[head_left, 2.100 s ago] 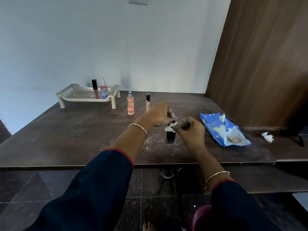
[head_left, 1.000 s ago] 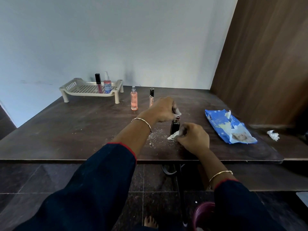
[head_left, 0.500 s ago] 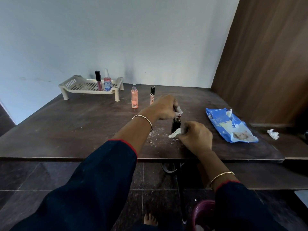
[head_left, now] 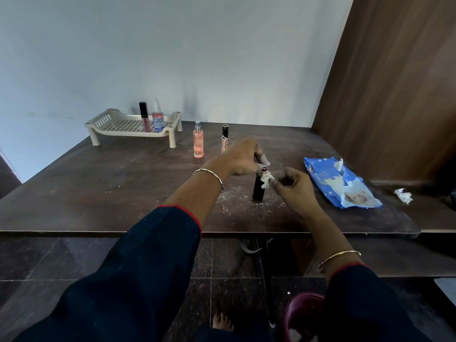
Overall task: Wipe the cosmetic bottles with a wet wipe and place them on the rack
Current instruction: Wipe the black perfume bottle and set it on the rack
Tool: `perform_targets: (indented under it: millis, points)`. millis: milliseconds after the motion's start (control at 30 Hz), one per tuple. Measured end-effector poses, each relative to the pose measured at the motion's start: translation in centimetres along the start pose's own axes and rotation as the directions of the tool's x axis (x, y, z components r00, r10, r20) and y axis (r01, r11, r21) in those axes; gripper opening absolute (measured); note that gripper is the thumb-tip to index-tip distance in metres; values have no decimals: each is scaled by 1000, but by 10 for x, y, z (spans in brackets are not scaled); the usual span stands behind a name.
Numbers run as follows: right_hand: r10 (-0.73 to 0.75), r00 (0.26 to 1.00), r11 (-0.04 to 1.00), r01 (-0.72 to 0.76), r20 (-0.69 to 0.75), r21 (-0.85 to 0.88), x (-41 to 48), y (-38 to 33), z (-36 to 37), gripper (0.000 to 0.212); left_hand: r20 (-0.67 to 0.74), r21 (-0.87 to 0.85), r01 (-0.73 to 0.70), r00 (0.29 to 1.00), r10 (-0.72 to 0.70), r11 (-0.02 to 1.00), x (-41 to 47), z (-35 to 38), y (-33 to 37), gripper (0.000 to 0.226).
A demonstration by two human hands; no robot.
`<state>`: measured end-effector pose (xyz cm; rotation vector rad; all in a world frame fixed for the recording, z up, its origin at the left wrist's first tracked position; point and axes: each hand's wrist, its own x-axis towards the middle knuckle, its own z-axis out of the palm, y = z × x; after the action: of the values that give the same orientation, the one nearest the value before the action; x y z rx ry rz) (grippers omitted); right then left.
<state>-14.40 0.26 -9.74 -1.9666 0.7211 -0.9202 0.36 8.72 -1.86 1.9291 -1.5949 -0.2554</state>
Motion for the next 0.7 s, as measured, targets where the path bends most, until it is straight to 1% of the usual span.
perform_targets:
  millis: [100, 167, 200, 267, 367, 433, 500, 567, 700]
  points:
    - [66, 996, 980, -55, 52, -191, -5, 11, 3, 8, -6, -22, 7, 1000, -8, 1000, 0, 2, -2, 15]
    - [68, 997, 967, -57, 38, -247, -9, 10, 5, 8, -9, -40, 5, 1000, -5, 999, 0, 3, -4, 15]
    - [65, 998, 967, -60, 13, -246, -9, 7, 5, 8, -7, -52, 3, 1000, -3, 999, -1, 3, -5, 16]
    - [43, 997, 985, -52, -61, -162, -6, -1, 3, 4, 14, -89, 0, 1000, 1, 996, -4, 3, -6, 16]
    - [-43, 985, 997, 32, -164, -67, -1, -14, 5, 4, 33, -151, -11, 999, 16, 988, -8, 4, -7, 16]
    - [-46, 981, 998, 36, -188, -53, -4, -17, 11, 2, 24, -192, -6, 1000, 11, 981, -12, 5, -10, 16]
    - [-26, 976, 998, 13, -215, -63, -9, -15, 16, 1, 18, -238, -2, 1000, 6, 971, -15, 6, -12, 21]
    - [-17, 977, 998, 2, -213, -70, -11, -14, 15, 3, 18, -265, -8, 1000, 13, 964, -16, 6, -12, 24]
    - [-10, 989, 996, -3, -149, -89, -9, -16, 9, 5, 35, -261, -18, 999, 28, 965, -16, 6, -13, 22]
